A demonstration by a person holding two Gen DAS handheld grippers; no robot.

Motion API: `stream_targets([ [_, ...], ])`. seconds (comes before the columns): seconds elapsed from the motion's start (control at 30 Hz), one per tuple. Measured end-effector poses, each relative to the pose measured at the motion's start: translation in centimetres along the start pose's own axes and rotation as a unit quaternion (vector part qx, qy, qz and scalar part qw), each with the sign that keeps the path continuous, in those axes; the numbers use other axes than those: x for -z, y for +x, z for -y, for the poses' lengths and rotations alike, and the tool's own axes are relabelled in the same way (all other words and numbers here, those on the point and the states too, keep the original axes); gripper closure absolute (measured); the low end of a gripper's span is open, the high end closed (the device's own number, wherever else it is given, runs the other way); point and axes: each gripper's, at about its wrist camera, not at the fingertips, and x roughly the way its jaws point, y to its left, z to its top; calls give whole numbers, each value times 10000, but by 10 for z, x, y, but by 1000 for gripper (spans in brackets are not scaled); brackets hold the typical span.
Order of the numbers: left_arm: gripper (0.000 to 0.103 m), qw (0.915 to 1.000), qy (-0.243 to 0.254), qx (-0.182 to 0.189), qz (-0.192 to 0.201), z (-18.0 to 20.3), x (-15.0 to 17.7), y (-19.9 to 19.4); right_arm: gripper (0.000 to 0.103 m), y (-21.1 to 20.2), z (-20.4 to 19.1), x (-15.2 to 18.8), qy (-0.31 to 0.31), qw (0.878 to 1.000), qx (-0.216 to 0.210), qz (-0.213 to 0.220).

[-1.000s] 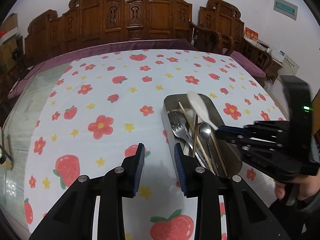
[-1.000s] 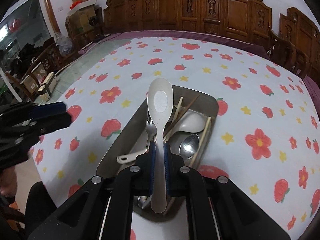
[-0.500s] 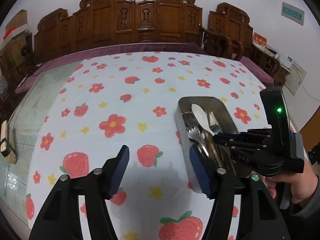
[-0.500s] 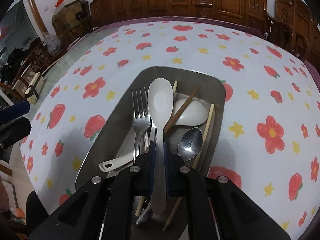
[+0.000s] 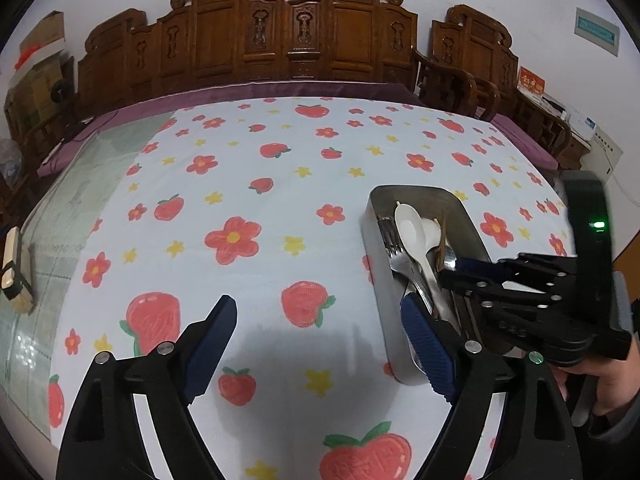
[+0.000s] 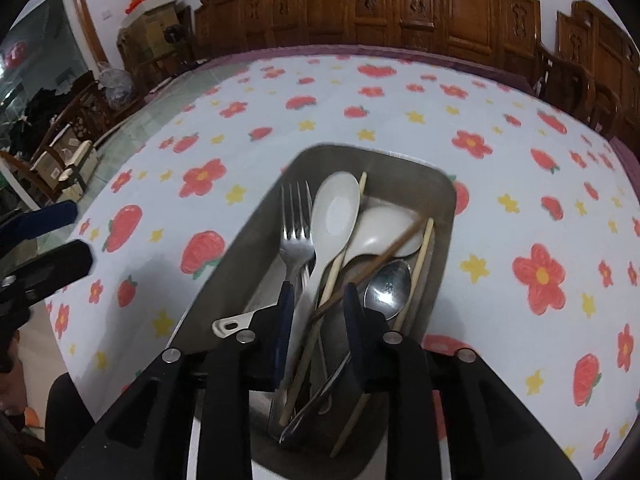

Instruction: Organize utensils

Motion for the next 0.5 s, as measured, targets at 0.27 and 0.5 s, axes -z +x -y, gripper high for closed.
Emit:
stream_targets([
  [0.27,16,10000,-33,26,37,11,1,-4,75,-57,11,14,-112,9987,63,498],
  [0.5,8,9993,-142,219,253,40,0,-20,58,-126,27,37,70,9936,360,1065],
])
